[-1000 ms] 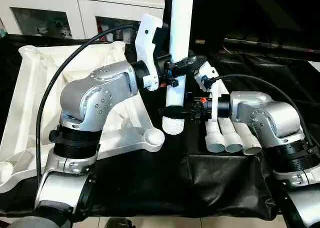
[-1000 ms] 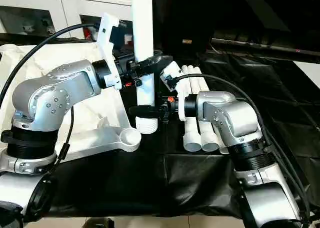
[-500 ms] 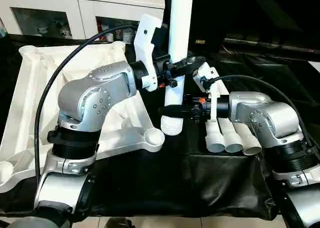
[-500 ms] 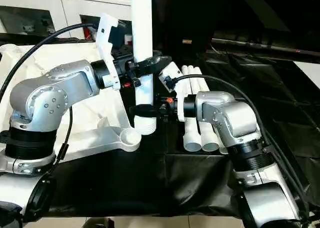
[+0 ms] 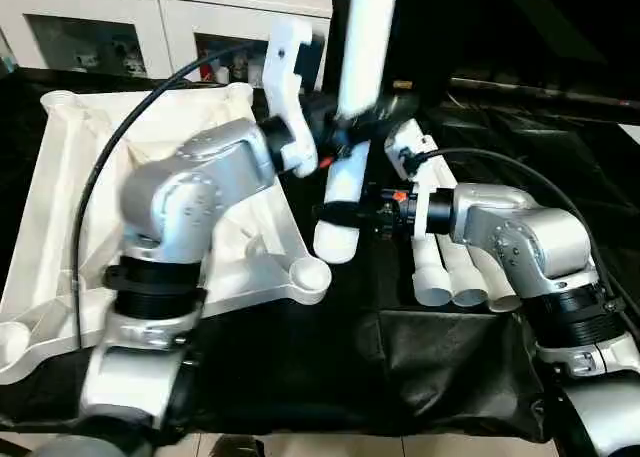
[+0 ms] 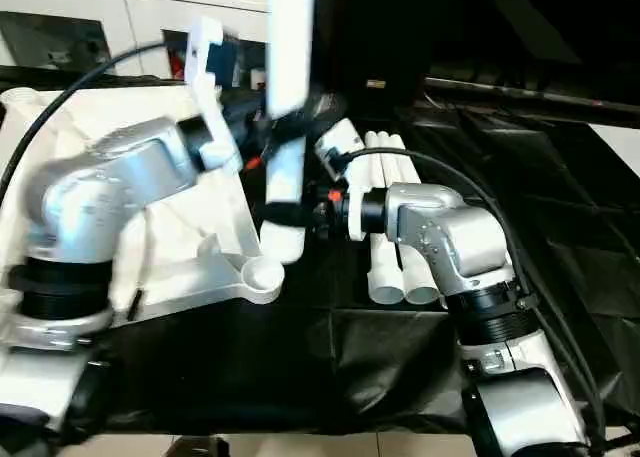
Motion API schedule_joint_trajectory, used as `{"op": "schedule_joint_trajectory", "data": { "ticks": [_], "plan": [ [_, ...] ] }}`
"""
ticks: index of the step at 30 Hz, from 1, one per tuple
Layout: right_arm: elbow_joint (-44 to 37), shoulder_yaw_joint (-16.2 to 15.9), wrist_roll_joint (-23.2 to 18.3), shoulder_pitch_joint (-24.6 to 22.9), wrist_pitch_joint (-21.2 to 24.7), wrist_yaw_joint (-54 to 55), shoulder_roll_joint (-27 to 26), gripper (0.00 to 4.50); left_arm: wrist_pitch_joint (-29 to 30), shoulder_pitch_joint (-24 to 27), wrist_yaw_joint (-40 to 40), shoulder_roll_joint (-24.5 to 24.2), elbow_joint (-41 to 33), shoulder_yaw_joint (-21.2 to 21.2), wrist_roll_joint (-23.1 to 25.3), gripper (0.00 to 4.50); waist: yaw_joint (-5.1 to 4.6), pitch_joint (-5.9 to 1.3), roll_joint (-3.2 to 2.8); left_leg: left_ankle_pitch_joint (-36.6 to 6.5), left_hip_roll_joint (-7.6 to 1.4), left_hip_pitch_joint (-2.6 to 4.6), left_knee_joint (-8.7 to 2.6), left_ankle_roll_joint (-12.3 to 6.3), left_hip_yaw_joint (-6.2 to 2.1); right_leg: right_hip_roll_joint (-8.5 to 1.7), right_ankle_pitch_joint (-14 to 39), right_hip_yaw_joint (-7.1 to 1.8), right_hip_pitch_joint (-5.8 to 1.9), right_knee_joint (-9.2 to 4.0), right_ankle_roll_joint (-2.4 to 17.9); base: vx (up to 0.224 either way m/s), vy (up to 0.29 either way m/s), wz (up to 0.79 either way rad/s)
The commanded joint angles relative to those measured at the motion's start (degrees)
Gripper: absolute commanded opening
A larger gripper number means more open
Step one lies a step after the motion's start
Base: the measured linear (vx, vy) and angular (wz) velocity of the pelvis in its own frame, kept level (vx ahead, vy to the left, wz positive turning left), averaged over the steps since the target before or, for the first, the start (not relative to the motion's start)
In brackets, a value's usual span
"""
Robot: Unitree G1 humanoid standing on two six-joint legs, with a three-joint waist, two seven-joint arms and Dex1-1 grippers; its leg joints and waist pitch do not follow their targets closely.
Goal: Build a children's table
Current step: Pick table leg
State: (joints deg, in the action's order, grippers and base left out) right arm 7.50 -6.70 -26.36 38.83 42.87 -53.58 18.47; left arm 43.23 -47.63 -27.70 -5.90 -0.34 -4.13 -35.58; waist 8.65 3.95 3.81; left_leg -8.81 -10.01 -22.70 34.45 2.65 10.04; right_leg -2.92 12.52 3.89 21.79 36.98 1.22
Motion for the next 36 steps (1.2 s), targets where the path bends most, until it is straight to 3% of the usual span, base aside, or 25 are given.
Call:
{"op": "schedule_joint_trajectory", "data": {
  "ticks": [1,3,4,8,10,13,14,15,16,17,18,19,20,21,22,23,24,25,26,29,32,33,34,35,36],
  "plan": [
    [-0.8,2.5,-1.1,-0.6,-1.0,1.4,-0.2,1.90,-4.7,-1.8,3.3,2.1,1.6,-4.3,-0.3,3.29,0.07,-4.62,-1.09,-10.3,-3.61,1.67,-3.72,2.81,-1.67,-6.08,2.3,-3.20,-2.99,-4.65,10.1,0.000,0.000,0.00],
    [-1.0,4.0,-2.0,-1.0,-1.2,2.9,-1.3,1.90,-4.6,-2.8,4.3,4.2,2.4,-8.4,-4.5,3.29,0.16,-4.70,-1.64,-9.8,-3.49,1.67,-3.59,2.78,-1.69,-6.03,1.4,-3.16,-2.85,-4.41,10.4,0.000,0.000,0.00],
    [-1.1,4.6,-2.2,-1.1,-1.5,3.5,-1.8,1.90,-5.1,-3.0,4.8,4.8,2.7,-9.5,-5.4,3.29,0.03,-4.68,-1.30,-10.1,-3.47,1.66,-3.58,2.73,-1.66,-6.07,1.3,-3.13,-2.90,-4.46,11.2,0.000,0.000,0.00],
    [-1.9,8.0,-3.8,-1.9,-3.0,6.1,-4.3,1.89,-8.8,-3.5,7.7,8.1,4.1,-14.9,-11.1,3.29,0.05,-4.60,-1.73,-10.8,-3.53,1.63,-3.63,2.36,-1.72,-6.00,1.3,-3.12,-2.86,-4.53,11.7,0.000,0.000,0.00],
    [-1.9,8.7,-4.0,-2.1,-3.6,7.1,-4.8,1.89,-9.8,-3.6,8.3,8.8,4.2,-16.2,-12.6,3.29,0.17,-4.66,-1.69,-10.6,-3.56,1.70,-3.63,2.30,-1.71,-6.05,1.1,-3.11,-2.88,-4.44,11.5,0.000,0.000,0.00],
    [-1.2,10.9,-3.7,-2.5,-4.9,10.7,-5.8,1.89,-10.2,-3.1,8.4,9.3,3.1,-17.9,-14.9,3.29,0.12,-4.64,-2.11,-11.0,-3.58,1.83,-3.71,2.76,-1.73,-5.95,1.4,-3.13,-2.68,-4.52,11.2,0.000,0.000,0.00],
    [-0.4,12.6,-2.9,-2.7,-5.9,13.7,-6.3,1.89,-10.6,-2.2,9.1,8.9,1.8,-17.9,-13.5,3.29,0.19,-4.63,-2.50,-11.9,-3.74,1.99,-3.90,3.21,-1.81,-5.95,2.2,-3.09,-2.55,-4.64,10.9,0.000,0.000,0.00],
    [-0.1,13.8,-2.3,-3.0,-6.6,15.9,-6.6,1.89,-11.0,-1.5,10.1,8.4,0.9,-17.6,-12.0,3.29,0.05,-4.57,-2.52,-12.1,-3.80,1.91,-3.97,3.54,-1.86,-6.00,2.4,-3.12,-2.56,-4.55,10.8,0.000,0.000,0.00],
    [0.7,16.2,-0.7,-3.2,-9.3,20.9,-7.5,1.89,-13.0,-0.1,13.7,6.7,0.3,-15.9,-5.6,3.29,0.06,-4.62,-2.69,-12.9,-3.92,2.10,-4.10,4.09,-1.91,-5.91,3.0,-3.09,-2.40,-4.64,10.1,0.000,0.000,0.00],
    [0.7,16.2,-0.7,-3.2,-9.3,20.9,-7.5,1.89,-13.0,-0.1,13.7,6.7,0.3,-15.9,-5.6,3.29,-0.07,-4.54,-2.53,-13.0,-3.63,2.12,-4.08,4.12,-1.81,-5.84,4.2,-3.14,-2.45,-4.70,9.1,0.000,0.000,0.00],
    [0.4,17.5,1.8,-4.2,-15.4,24.3,-8.4,1.89,-16.6,2.1,14.6,4.1,0.4,-13.9,0.7,3.29,0.14,-4.53,-3.33,-12.5,-3.34,1.97,-3.91,3.92,-1.75,-5.95,5.1,-3.23,-2.58,-4.72,8.4,0.000,0.000,0.00],
    [0.4,17.6,2.1,-4.3,-16.0,24.6,-8.5,1.89,-16.9,2.2,14.6,3.8,0.4,-13.8,1.3,3.29,0.21,-4.51,-3.11,-12.5,-3.60,1.81,-4.10,3.70,-1.84,-6.19,6.1,-3.35,-2.33,-5.28,7.1,0.000,0.000,0.00],
    [-1.2,17.2,5.2,-6.4,-20.7,26.9,-8.6,1.89,-19.0,5.3,15.4,0.3,-0.2,-11.6,7.2,3.29,0.08,-4.71,-4.10,-12.2,-3.40,1.74,-4.01,3.98,-1.99,-6.06,6.6,-3.25,-2.51,-4.85,6.1,0.000,0.000,0.00],
    [-1.7,17.0,6.2,-7.0,-21.5,27.6,-8.6,1.89,-19.4,6.2,15.6,-0.7,-0.4,-11.0,8.7,3.29,0.14,-4.76,-3.79,-12.1,-3.72,1.86,-4.09,3.96,-2.05,-6.02,6.5,-3.24,-2.20,-5.29,4.7,0.000,0.000,0.00],
    [-5.0,15.6,9.2,-10.4,-20.2,30.6,-8.3,1.89,-21.8,11.1,17.3,-4.7,-1.3,-9.0,15.5,3.29,-0.37,-4.77,-3.57,-10.6,-3.36,1.46,-4.14,3.72,-2.03,-5.52,4.4,-3.23,-2.56,-4.74,4.0,0.000,0.000,0.00],
    [-5.0,15.6,9.2,-10.4,-20.2,30.6,-8.3,1.89,-21.8,11.1,17.3,-4.7,-1.3,-9.0,15.5,3.29,-0.51,-4.87,-4.15,-9.9,-3.33,1.63,-4.05,3.38,-2.00,-5.35,2.9,-3.20,-2.44,-4.66,3.6,0.000,0.000,0.00],
    [-7.8,14.9,8.8,-13.2,-17.2,31.2,-8.4,1.89,-24.2,15.5,17.1,-7.3,-2.2,-7.7,19.5,3.29,-0.81,-4.84,-4.41,-10.1,-3.10,1.42,-3.99,2.93,-1.95,-5.30,2.7,-3.21,-2.57,-4.80,4.0,0.000,0.000,0.00],
    [-8.8,14.3,8.9,-14.5,-17.2,30.8,-8.3,1.89,-24.6,17.4,16.0,-7.9,-2.7,-7.5,19.7,3.29,-0.82,-4.96,-4.63,-10.3,-3.16,1.41,-4.07,2.91,-2.00,-5.41,2.9,-3.19,-2.68,-4.69,4.2,0.000,0.000,0.00],
    [-9.4,12.5,11.1,-16.2,-18.5,31.2,-7.6,1.89,-24.2,19.9,17.5,-8.8,-3.3,-7.0,21.7,3.29,-0.98,-4.97,-4.92,-10.9,-3.26,1.49,-3.99,2.69,-1.93,-5.33,3.2,-3.14,-2.34,-4.74,5.0,0.000,0.000,0.00],
    [-10.4,7.1,17.1,-21.2,-24.2,31.2,-6.0,1.89,-27.2,28.0,19.7,-9.7,-5.2,-6.1,27.0,3.29,-1.12,-4.66,-4.96,-13.3,-3.40,1.42,-4.10,2.55,-1.85,-5.36,5.9,-3.25,-2.08,-5.13,6.0,0.000,0.000,0.00],
    [-10.4,7.8,17.5,-22.3,-25.6,33.1,-7.4,1.89,-27.0,31.4,21.5,-9.2,-6.2,-5.9,28.2,3.29,-1.34,-4.28,-4.62,-16.6,-3.42,1.74,-4.37,1.87,-1.78,-5.42,11.6,-3.36,-1.59,-5.71,6.5,0.000,0.000,0.00],
    [-10.4,8.3,17.2,-22.5,-25.7,33.7,-8.0,1.89,-27.4,32.3,22.2,-9.0,-6.4,-5.7,28.9,3.29,-1.24,-4.26,-4.84,-17.2,-3.48,1.83,-4.37,1.92,-1.87,-5.55,12.8,-3.40,-1.49,-5.76,6.5,0.000,0.000,0.00],
    [-10.8,8.8,17.0,-22.9,-25.6,34.5,-8.7,1.89,-28.2,33.4,23.2,-8.9,-6.6,-5.3,30.0,3.29,-0.91,-4.10,-4.34,-17.6,-3.23,1.63,-4.17,0.60,-1.49,-6.61,15.8,-4.03,-1.60,-6.26,6.6,0.000,0.000,0.00],
    [-10.9,9.2,16.7,-23.2,-25.4,34.9,-9.2,1.89,-28.7,34.1,24.1,-8.4,-6.8,-5.3,30.6,3.29,-0.75,-3.99,-3.28,-16.8,-3.10,1.32,-4.01,-0.68,-1.25,-7.32,17.3,-4.46,-1.86,-6.74,6.6,0.000,0.000,0.00],
    [-10.8,9.4,16.6,-23.2,-25.3,35.0,-9.3,1.89,-28.8,34.1,24.3,-8.3,-6.9,-5.3,30.7,3.29,0.29,-3.93,-3.73,-14.1,-2.94,0.74,-2.48,-3.28,-1.46,-10.28,20.9,-6.00,-2.47,-7.88,6.5,0.000,0.000,0.00]
  ]
}}
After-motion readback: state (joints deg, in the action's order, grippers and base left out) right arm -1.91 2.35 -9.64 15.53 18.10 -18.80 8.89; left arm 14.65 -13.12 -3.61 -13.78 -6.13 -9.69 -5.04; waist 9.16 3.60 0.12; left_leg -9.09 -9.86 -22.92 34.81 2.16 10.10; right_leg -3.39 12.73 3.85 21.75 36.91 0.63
